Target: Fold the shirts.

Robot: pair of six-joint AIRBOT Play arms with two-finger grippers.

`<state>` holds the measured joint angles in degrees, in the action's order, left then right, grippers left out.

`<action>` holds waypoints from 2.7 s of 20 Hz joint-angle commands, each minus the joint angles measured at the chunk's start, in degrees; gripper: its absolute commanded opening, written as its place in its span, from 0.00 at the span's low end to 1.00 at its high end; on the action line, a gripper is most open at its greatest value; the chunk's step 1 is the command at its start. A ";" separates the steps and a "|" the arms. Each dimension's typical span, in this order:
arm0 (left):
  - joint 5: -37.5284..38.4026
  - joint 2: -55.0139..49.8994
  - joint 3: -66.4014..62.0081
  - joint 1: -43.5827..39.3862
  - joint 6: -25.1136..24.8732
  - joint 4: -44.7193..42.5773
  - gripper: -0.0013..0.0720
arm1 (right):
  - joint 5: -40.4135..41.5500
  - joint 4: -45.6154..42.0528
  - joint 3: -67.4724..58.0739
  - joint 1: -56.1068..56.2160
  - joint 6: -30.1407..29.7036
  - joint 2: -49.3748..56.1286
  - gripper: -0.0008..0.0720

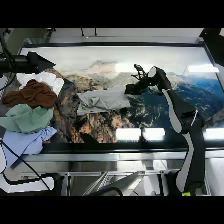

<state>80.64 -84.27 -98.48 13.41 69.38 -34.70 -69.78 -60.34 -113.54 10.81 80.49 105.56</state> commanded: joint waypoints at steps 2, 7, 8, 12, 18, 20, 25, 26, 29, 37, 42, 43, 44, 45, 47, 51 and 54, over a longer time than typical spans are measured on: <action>-0.02 0.02 0.00 0.02 -0.35 -0.13 0.03 | -0.11 6.80 0.20 1.62 -3.56 3.02 0.76; 0.02 0.02 0.00 0.02 -0.42 -0.15 0.03 | -0.76 5.07 -1.55 1.40 -4.04 1.40 0.66; 0.20 0.02 0.00 0.02 -0.42 -0.13 0.03 | -0.70 3.17 -1.81 1.03 -3.76 0.35 0.66; 0.22 0.02 0.00 -0.04 -0.42 -0.13 0.03 | -1.53 1.84 -1.81 0.61 -3.80 -2.10 0.81; 0.31 0.02 0.00 -0.04 -0.39 -0.13 0.03 | -4.90 7.69 -1.70 0.76 -4.20 -2.69 0.82; 0.28 0.02 0.00 -0.04 -0.39 -0.13 0.03 | -4.83 7.56 -1.70 0.59 -3.98 -4.20 0.82; 0.31 0.02 0.00 -0.04 -0.39 -0.13 0.03 | -5.70 7.78 -1.29 0.72 -2.43 -4.98 0.82; 0.28 0.02 0.00 -0.04 -0.39 -0.13 0.03 | -5.99 8.41 -1.14 1.09 -2.43 -4.00 0.82; 0.46 0.02 0.00 -0.04 -0.39 -0.11 0.03 | -5.70 9.22 -1.11 1.99 -2.47 -0.50 0.82; 0.42 0.02 0.00 -0.04 -0.42 -0.13 0.03 | -3.50 16.59 -1.14 2.89 -6.16 4.02 0.59; 0.44 0.02 0.02 -0.04 -0.39 -0.13 0.03 | -3.74 21.33 -2.21 1.70 -10.25 1.79 0.03; 0.44 0.02 0.00 -0.04 -0.39 -0.13 0.03 | -3.37 21.33 -2.47 0.31 -10.25 -0.42 0.03; 0.44 0.02 0.00 -0.04 -0.39 -0.11 0.03 | -2.21 21.07 -2.47 -1.75 -10.21 -3.37 0.03; 0.44 0.02 0.00 -0.04 -0.39 -0.11 0.03 | -0.74 19.61 -2.47 -4.20 -9.97 -6.51 0.03; 0.44 0.02 0.00 -0.04 -0.37 -0.11 0.03 | 2.01 11.72 -2.45 -10.71 -5.16 -13.66 0.03; 0.50 0.02 0.00 -0.33 -0.35 -0.09 0.03 | -1.36 -11.85 -1.70 -27.98 11.89 -22.86 0.03; 1.16 0.02 0.02 -1.42 -0.37 -0.15 0.03 | -7.85 -13.44 2.95 -41.05 13.18 -23.76 0.03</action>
<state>81.30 -84.27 -98.48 12.78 68.97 -34.81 -72.44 -66.28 -113.62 -19.16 88.25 84.36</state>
